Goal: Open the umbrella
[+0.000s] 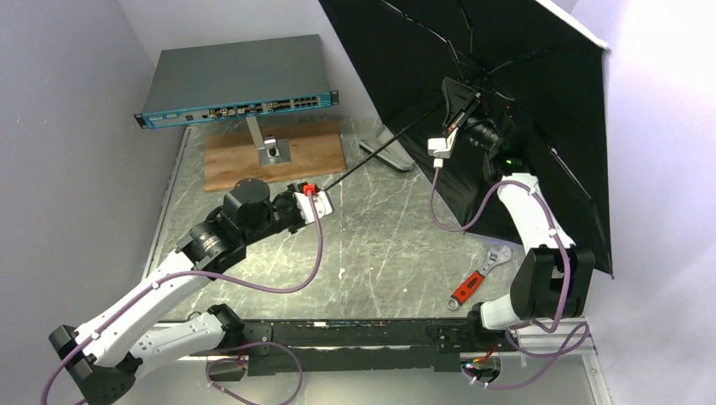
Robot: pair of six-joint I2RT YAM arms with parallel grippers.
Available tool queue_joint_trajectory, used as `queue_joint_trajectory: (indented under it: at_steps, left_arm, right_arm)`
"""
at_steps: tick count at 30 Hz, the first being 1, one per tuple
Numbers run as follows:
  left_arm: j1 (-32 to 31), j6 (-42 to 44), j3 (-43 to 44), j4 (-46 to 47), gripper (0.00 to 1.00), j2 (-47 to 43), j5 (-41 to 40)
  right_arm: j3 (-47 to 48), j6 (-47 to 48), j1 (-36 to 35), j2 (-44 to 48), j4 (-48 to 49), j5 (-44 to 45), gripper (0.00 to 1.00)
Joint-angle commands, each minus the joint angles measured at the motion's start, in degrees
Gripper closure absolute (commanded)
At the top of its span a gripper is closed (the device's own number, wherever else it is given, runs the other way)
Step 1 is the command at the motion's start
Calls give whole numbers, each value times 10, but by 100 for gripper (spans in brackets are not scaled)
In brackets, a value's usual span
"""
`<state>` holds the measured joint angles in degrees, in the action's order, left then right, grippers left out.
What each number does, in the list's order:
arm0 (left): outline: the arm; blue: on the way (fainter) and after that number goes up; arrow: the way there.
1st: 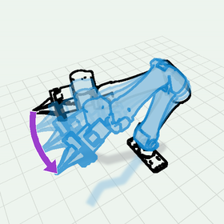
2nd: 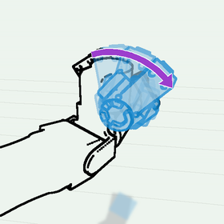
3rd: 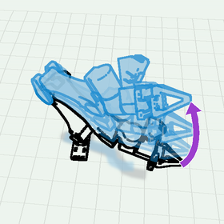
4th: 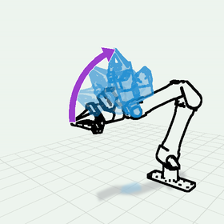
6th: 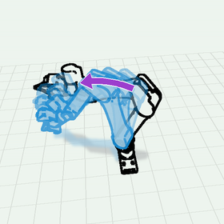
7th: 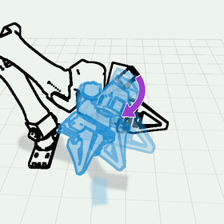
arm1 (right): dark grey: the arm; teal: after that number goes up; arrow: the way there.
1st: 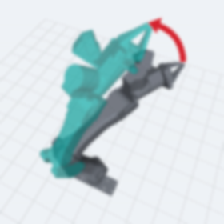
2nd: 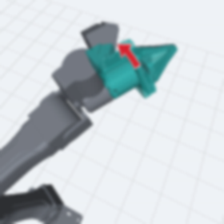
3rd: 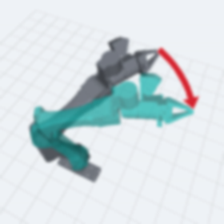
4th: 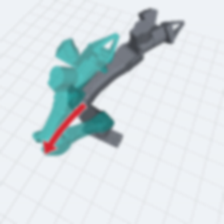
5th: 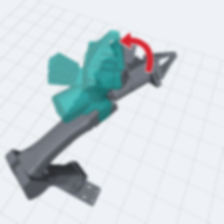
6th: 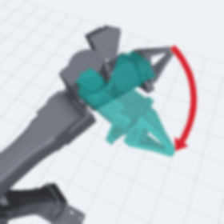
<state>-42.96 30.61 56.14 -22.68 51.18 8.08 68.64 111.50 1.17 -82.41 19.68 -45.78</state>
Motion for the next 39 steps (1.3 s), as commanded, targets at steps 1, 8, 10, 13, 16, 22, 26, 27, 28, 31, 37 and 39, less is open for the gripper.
queue_joint_trajectory:
  at_steps: [1, 8, 10, 13, 16, 22, 26, 27, 28, 31, 37, 39]
  left_arm:
    - [19, -28, -53, -435, 100, -69, -92]
    - [20, -22, -49, -407, 100, -66, -94]
    - [20, -15, -34, -382, 100, -57, -86]
    - [19, -8, -11, -340, 100, -36, -67]
    - [19, -12, 19, -304, 100, -4, -55]
    - [20, -31, 38, -273, 100, 26, -17]
    - [20, -39, 48, -261, 81, 24, 36]
    - [19, -39, 53, -258, 79, 27, 44]
    - [18, -40, 58, -255, 82, 30, 47]
    - [19, -51, 72, -244, 100, 52, 40]
    - [19, -81, 79, -209, 100, 71, 38]
    - [19, -91, 82, -200, 100, 77, 35]
  right_arm:
    - [80, 23, 184, -29, 132, 519, 78]
    - [47, 21, 183, -10, 151, 498, 77]
    - [17, 22, 170, 12, 160, 467, 75]
    - [-12, 16, 135, 34, 167, 437, 73]
    - [-34, 16, 101, 50, 173, 416, 73]
    - [-72, 25, 48, 85, 162, 386, 77]
    - [-100, 40, 30, 102, 161, 362, 79]
    - [-106, 43, 26, 107, 159, 360, 79]
    - [-114, 44, 19, 111, 158, 356, 76]
    - [-145, 48, 7, 140, 132, 320, 43]
    - [-207, 53, -32, 218, 25, 249, 24]
    - [-222, 50, -47, 234, 2, 240, 24]
